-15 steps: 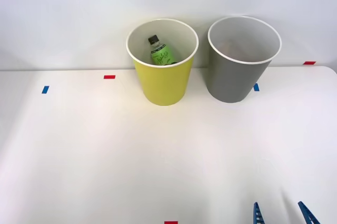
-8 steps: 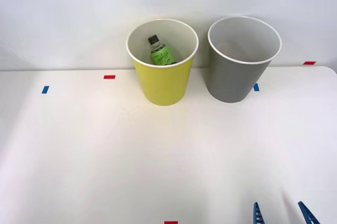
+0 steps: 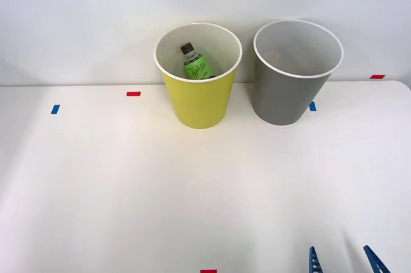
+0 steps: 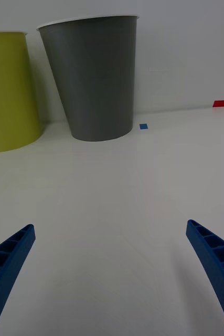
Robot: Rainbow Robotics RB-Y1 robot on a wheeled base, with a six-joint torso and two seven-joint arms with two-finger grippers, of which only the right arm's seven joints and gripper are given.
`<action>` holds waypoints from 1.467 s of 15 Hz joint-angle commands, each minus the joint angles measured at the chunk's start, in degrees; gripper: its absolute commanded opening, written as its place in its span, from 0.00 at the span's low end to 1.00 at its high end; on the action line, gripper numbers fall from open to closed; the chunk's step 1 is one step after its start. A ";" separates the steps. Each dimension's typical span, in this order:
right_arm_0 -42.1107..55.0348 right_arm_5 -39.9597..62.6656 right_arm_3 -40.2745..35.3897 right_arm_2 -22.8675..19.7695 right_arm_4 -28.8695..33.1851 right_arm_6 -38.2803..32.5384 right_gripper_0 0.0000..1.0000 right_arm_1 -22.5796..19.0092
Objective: Put cans in the gray bin, plastic bottles in the light green bin
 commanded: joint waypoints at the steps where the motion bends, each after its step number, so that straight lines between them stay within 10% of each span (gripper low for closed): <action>1: 0.00 0.00 0.00 0.00 0.00 0.00 1.00 0.00; 22: 0.00 0.00 0.00 0.00 0.00 0.00 1.00 0.00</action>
